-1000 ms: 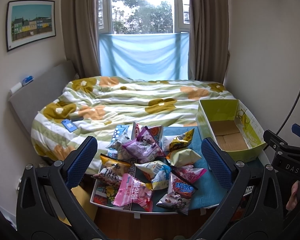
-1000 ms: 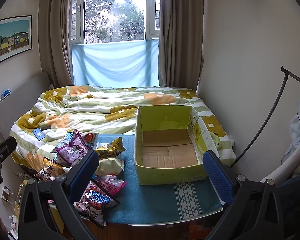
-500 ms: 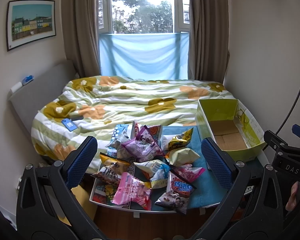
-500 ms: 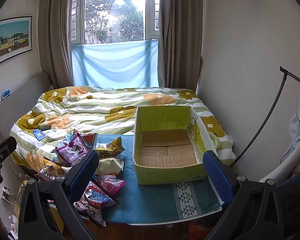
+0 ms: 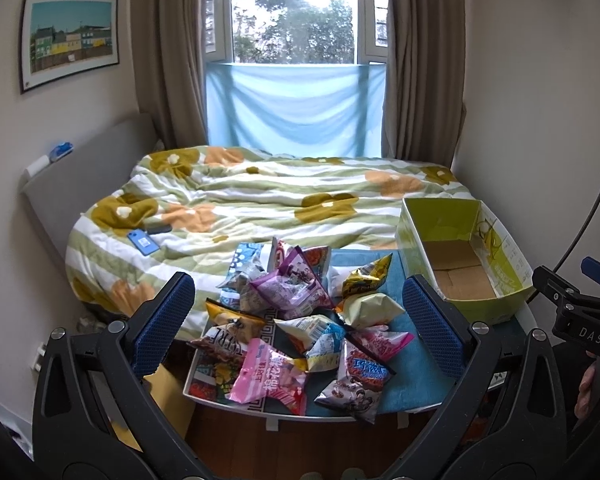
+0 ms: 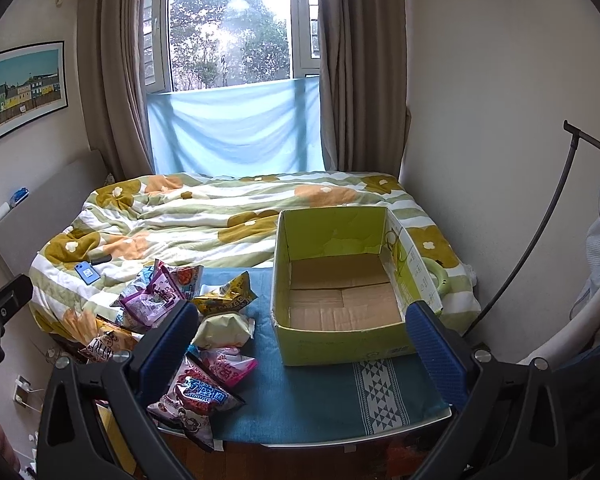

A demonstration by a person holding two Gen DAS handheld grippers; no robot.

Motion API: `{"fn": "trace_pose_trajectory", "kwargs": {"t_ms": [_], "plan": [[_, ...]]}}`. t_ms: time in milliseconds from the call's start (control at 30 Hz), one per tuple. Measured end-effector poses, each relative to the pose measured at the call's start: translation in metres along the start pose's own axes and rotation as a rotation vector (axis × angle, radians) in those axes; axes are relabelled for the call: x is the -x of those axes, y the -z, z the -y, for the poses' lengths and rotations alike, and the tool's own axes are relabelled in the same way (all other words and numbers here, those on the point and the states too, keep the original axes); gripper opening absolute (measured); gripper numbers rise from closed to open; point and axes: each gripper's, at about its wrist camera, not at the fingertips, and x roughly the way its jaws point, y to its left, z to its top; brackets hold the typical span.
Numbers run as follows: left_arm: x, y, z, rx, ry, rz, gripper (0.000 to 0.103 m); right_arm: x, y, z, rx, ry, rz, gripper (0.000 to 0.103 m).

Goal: Organize snacks
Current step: 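Grasp the brown Sponge bag with right tool while left tool grasps white MPM bag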

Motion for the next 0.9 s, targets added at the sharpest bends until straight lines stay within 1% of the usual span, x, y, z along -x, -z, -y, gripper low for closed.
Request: {"fn": "trace_pose_trajectory", "kwargs": {"t_ms": [100, 200, 267, 367, 533, 700, 900], "plan": [[-0.01, 0.009, -0.006, -0.008, -0.024, -0.039, 0.102, -0.003, 0.002, 0.005, 0.016, -0.032, -0.024, 0.103], [-0.029, 0.025, -0.012, -0.01, -0.041, -0.108, 0.102, -0.016, 0.011, 0.002, 0.037, -0.082, -0.053, 0.103], [-0.044, 0.036, -0.018, -0.013, -0.036, -0.158, 0.102, -0.03, 0.02, -0.001, 0.045, -0.124, -0.099, 0.103], [-0.074, 0.051, -0.028, -0.012, 0.011, -0.24, 0.102, -0.052, 0.035, -0.011, 0.051, -0.167, -0.17, 0.103], [-0.132, 0.065, -0.041, -0.016, 0.112, -0.339, 0.102, -0.085, 0.06, -0.036, 0.038, -0.206, -0.27, 0.103], [-0.187, 0.071, -0.038, -0.074, 0.207, -0.416, 0.102, -0.116, 0.085, -0.063, -0.014, -0.21, -0.37, 0.103], [-0.236, 0.074, -0.029, -0.158, 0.308, -0.48, 0.102, -0.149, 0.112, -0.093, -0.096, -0.193, -0.472, 0.103]]}}
